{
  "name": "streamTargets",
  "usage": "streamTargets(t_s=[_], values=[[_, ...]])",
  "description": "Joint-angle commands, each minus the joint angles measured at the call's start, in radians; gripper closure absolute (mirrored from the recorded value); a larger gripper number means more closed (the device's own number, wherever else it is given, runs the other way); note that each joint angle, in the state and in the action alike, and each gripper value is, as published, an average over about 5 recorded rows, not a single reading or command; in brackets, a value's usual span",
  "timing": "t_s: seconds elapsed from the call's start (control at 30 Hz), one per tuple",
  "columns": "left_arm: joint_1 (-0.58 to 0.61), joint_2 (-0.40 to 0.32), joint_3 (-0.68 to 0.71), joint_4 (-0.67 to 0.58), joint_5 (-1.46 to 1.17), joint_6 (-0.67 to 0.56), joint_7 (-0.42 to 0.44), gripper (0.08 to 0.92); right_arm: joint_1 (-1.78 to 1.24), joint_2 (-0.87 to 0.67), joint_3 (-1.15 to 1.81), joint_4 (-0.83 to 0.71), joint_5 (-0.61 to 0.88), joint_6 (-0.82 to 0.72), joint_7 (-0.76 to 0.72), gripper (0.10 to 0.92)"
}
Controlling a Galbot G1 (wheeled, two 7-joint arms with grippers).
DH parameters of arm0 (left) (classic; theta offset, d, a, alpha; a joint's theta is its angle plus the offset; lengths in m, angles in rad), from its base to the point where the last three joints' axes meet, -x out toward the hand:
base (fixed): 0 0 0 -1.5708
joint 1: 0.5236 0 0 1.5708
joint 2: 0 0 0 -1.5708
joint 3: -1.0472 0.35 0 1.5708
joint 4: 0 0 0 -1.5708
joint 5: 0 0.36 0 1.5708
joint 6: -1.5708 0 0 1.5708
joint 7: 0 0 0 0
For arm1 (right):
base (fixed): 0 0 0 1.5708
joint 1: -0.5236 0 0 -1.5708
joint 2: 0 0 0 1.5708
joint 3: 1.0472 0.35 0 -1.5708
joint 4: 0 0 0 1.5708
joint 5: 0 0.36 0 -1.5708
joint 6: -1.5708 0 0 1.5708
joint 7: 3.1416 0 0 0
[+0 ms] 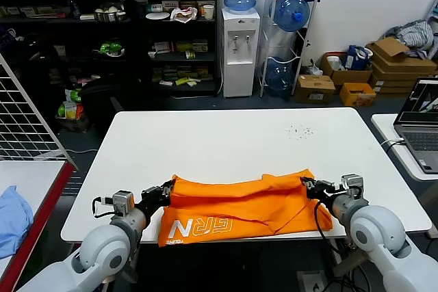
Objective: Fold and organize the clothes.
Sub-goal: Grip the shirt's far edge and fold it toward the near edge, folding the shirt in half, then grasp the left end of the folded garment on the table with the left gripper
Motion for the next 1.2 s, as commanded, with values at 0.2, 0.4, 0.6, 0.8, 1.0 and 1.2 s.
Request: streamTargets(t_s=[0.2,0.4,0.6,0.8,1.0,1.2], values=[[0.167,-0.012,-0.1,-0.057,0.027,0.016,0.001,0.618,-0.105,-0.008,0.075,0.066,-0.011,-0.011,-0.005,0.534],[0.216,-0.053,-0.106,-0.038,0.069,0.009,0.007,0.445,-0.138,0.006,0.107,0.079,-0.018,-0.004,-0.007,0.361],[0.237,-0.092,-0.108,0.0,0.1,-0.016,0.02,0.272,-0.161,0.014,0.127,0.088,-0.023,0.001,-0.008,0.189],[0.239,-0.116,-0.108,0.034,0.124,-0.05,0.041,0.114,-0.171,0.023,0.132,0.092,-0.026,0.003,-0.008,0.107],[0.219,-0.135,-0.099,0.059,0.133,-0.061,0.049,0.079,-0.171,0.028,0.13,0.093,-0.029,0.004,-0.008,0.104],[0.208,-0.143,-0.091,0.083,0.143,-0.071,0.055,0.079,-0.176,0.029,0.133,0.091,-0.032,0.006,-0.01,0.104]])
